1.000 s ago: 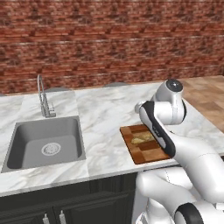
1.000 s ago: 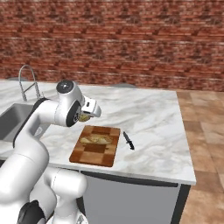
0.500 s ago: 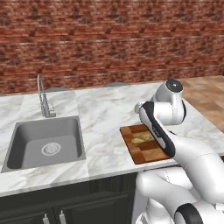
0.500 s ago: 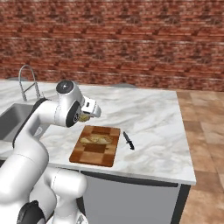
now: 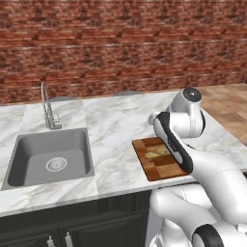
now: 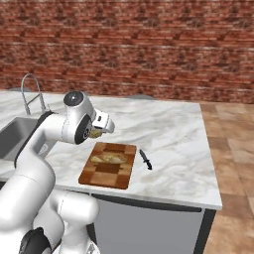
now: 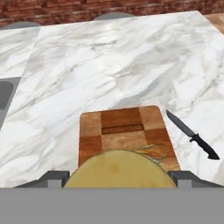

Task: Retrieve the sausage and cheese from the fridge and place them on the cutting board on the counter.

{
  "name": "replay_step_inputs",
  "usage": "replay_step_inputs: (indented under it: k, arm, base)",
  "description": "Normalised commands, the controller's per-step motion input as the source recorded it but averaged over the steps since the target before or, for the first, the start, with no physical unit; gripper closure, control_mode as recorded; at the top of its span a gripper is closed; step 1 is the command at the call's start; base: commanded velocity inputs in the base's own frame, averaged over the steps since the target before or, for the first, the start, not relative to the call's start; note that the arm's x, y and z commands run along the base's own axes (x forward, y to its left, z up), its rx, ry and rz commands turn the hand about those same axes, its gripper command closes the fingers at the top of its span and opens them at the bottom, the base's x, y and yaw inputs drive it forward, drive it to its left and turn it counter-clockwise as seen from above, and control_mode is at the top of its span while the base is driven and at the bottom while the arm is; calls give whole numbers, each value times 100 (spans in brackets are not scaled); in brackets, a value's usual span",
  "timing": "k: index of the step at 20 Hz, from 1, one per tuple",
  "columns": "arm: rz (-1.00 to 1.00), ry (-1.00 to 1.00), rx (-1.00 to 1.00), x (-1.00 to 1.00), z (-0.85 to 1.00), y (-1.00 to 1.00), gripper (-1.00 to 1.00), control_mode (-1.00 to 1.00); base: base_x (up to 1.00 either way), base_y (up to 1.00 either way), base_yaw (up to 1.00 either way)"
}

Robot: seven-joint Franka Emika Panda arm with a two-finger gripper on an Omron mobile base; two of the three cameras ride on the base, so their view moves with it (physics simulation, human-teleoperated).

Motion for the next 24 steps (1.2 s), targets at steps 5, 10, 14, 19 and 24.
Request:
replay_step_inputs:
  k: [5,10,14,19,24]
  arm:
    - [0,5,0,31,0,-2,100,-100]
    - [0,20,0,95,0,1,100,-100]
    - [0,22,1,100,0,7,100,-100]
    - [-2,27,2,62,-1,9,100,-100]
    - [-4,28,2,5,-22,0,100,-100]
  base:
    - [0,-3,0]
    - [0,0,0]
    - [0,0,0]
    - [0,0,0]
    - [0,0,0]
